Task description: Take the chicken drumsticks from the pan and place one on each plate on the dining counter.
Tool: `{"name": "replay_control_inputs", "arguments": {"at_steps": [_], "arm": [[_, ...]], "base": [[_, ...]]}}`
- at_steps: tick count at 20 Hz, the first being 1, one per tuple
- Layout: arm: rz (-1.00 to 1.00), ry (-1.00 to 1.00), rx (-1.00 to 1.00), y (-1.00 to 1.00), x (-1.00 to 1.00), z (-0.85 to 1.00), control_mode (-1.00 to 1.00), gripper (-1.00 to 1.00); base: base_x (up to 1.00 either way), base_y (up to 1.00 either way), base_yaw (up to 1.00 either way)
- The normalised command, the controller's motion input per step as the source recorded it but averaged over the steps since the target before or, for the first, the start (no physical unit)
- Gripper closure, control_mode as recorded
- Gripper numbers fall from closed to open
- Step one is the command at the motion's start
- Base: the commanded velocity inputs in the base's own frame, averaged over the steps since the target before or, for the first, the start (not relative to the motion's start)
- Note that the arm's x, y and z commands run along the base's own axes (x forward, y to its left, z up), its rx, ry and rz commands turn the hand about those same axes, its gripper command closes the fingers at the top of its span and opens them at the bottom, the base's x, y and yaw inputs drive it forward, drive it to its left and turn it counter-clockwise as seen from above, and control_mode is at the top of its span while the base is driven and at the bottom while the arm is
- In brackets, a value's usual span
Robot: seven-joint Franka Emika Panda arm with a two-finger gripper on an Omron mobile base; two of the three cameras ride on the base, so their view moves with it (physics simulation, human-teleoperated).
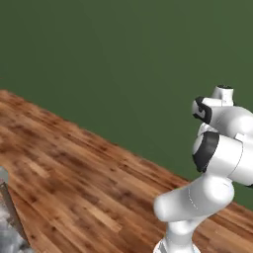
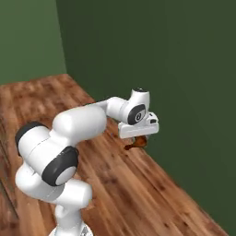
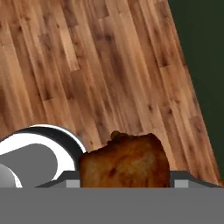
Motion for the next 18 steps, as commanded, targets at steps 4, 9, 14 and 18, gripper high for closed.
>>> {"name": "replay_control_inputs", "arguments": {"at_steps": [4,9,14,18], "arm": [[0.00,0.00,0.00,0.00,0.00,0.00,1.00,1.00],[0.00,0.00,0.00,0.00,0.00,0.00,1.00,1.00],[0.00,0.00,0.00,0.00,0.00,0.00,1.00,1.00],[0.00,0.00,0.00,0.00,0.00,0.00,1.00,1.00]], "base": [[0.84,0.00,0.67],[0.87,0.00,0.65],[0.89,0.00,0.64],[0.89,0.00,0.63]]}}
